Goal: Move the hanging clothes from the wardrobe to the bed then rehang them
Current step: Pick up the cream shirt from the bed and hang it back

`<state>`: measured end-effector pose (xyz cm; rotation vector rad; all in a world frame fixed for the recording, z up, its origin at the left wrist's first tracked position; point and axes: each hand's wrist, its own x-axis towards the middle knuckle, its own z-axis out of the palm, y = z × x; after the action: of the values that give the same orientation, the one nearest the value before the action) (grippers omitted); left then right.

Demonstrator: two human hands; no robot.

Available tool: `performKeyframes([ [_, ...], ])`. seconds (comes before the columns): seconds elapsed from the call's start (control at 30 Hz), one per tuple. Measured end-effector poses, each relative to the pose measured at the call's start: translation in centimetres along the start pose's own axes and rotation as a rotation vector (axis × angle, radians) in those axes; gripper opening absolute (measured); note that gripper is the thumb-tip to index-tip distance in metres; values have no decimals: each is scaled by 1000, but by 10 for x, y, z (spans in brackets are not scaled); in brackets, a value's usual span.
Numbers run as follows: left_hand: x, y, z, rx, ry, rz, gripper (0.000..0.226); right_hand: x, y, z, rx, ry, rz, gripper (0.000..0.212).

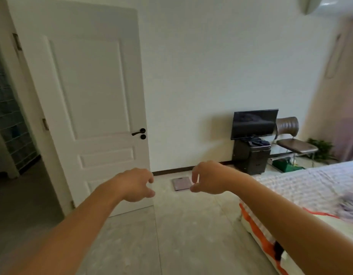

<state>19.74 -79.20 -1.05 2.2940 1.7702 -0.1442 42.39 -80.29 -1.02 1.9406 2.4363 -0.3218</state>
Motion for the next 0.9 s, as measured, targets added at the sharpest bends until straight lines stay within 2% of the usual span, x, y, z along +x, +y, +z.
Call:
performKeyframes([
  [0.23,95,88,5,80,-57,300,44,-10,86,0,89,-8,233,35],
  [0.4,152,146,-1,101,-77,459,50,-20,135,-13,127,29,397,33],
  [0.6,187,224,-2,164,-80,674,47,-43,195,-14,144,86,564,35],
  [0.9,221,366,43,227,-131,885,47,-110,303,9,176,174,789,32],
])
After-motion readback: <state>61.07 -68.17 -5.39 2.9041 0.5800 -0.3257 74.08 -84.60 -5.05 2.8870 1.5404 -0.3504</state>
